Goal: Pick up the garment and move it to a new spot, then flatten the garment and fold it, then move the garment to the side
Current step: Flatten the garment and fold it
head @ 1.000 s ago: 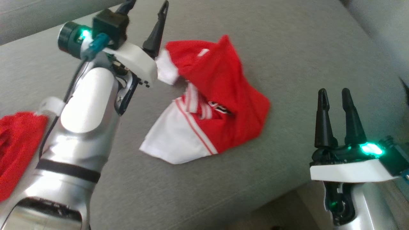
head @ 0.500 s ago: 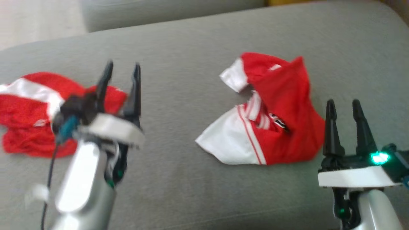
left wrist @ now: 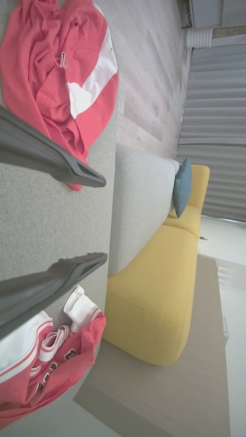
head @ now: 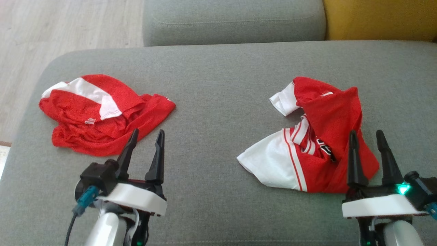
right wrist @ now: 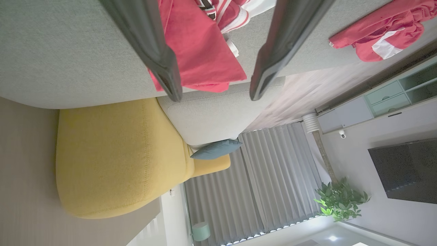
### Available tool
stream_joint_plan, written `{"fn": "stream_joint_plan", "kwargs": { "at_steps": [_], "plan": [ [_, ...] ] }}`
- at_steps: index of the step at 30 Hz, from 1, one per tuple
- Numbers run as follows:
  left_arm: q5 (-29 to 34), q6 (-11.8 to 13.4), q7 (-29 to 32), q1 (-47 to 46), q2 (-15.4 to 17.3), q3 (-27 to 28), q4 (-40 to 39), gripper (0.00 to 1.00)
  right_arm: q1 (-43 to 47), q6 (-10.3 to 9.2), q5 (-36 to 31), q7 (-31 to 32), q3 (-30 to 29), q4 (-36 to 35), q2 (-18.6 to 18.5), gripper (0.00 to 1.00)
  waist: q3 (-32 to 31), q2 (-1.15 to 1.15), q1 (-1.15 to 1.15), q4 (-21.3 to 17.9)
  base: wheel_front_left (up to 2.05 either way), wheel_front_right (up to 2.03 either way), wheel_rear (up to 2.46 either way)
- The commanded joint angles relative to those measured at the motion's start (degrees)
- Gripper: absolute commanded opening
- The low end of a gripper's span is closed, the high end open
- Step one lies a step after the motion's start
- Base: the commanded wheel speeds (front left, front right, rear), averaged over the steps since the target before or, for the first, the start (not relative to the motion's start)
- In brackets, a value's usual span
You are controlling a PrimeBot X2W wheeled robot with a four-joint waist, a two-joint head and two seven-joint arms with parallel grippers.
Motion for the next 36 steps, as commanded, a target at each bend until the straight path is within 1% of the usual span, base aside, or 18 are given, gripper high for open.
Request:
{"fn": "stream_joint_plan", "kwargs": {
  "at_steps": [1,5,10,13,19,25,28,29,30,31,34,36],
  "plan": [
    [0.8,-0.5,-0.3,-2.3,-0.2,1.8,-2.4,1.0,-1.4,0.43,-0.4,-0.5,1.1,-1.6,-0.4,1.0,0.0,0.0,0.0,0.1,0.0,0.0,0.0],
    [1.1,-0.9,-0.3,-2.5,-0.3,1.3,-2.4,1.0,-1.7,0.43,-1.5,-0.5,1.0,-1.0,-0.4,1.0,0.6,0.0,0.0,0.8,0.0,0.0,0.0],
    [0.0,-0.8,-0.3,-3.4,-0.3,0.1,-2.4,1.0,-4.6,0.43,-5.9,-0.5,0.4,1.4,-0.4,1.0,2.5,0.0,0.0,1.9,0.0,0.0,0.0],
    [-0.2,-0.8,-0.3,-4.0,-0.3,-0.4,-2.2,1.0,-8.1,0.43,-10.3,-0.4,-0.1,5.1,-0.4,1.0,4.1,0.0,0.0,2.6,0.0,0.0,0.0],
    [-1.0,-0.7,-0.3,-5.8,-0.3,-1.7,-2.2,1.0,-16.9,0.43,-23.1,3.0,-1.0,12.1,-0.4,1.0,7.5,0.0,0.0,4.6,0.0,0.0,0.0],
    [-1.9,-0.1,-0.3,-7.1,-0.3,-2.7,-2.8,1.0,-23.1,0.43,-34.6,5.9,-4.1,17.8,-0.4,1.0,9.5,0.0,0.0,6.3,0.0,0.0,0.0],
    [-2.2,0.0,-0.3,-7.3,-0.3,-3.0,-2.7,1.0,-24.7,0.43,-36.8,7.7,-6.2,20.1,-0.4,1.0,9.9,0.0,0.0,6.9,0.0,0.0,0.0],
    [-2.3,0.1,-0.3,-7.3,-0.3,-3.0,-2.6,1.0,-25.2,0.43,-36.6,7.6,-6.7,20.5,-0.4,0.25,9.9,0.0,0.0,7.0,0.0,0.0,0.0],
    [-2.3,0.1,-0.3,-7.3,-0.3,-3.0,-2.6,1.0,-25.2,0.43,-36.6,7.6,-6.7,20.5,-0.4,0.25,9.9,0.0,0.0,7.0,0.0,0.0,0.0],
    [-2.3,0.1,-0.3,-7.4,-0.3,-3.1,-2.6,1.0,-25.6,0.43,-36.4,7.0,-7.1,20.7,-0.4,0.0,9.9,0.0,0.0,7.1,0.0,0.0,0.0],
    [-2.4,0.2,-0.3,-7.3,-0.3,-3.2,-2.4,1.0,-26.5,0.43,-35.4,4.8,-7.1,21.0,-0.4,0.0,9.6,0.0,0.0,7.1,0.0,0.0,0.0],
    [-2.5,0.3,-0.3,-7.0,-0.3,-3.1,-2.1,1.0,-27.1,0.43,-34.1,3.2,-5.8,21.1,-0.4,0.0,9.1,0.0,0.0,6.9,0.0,0.0,0.0]
  ]
}}
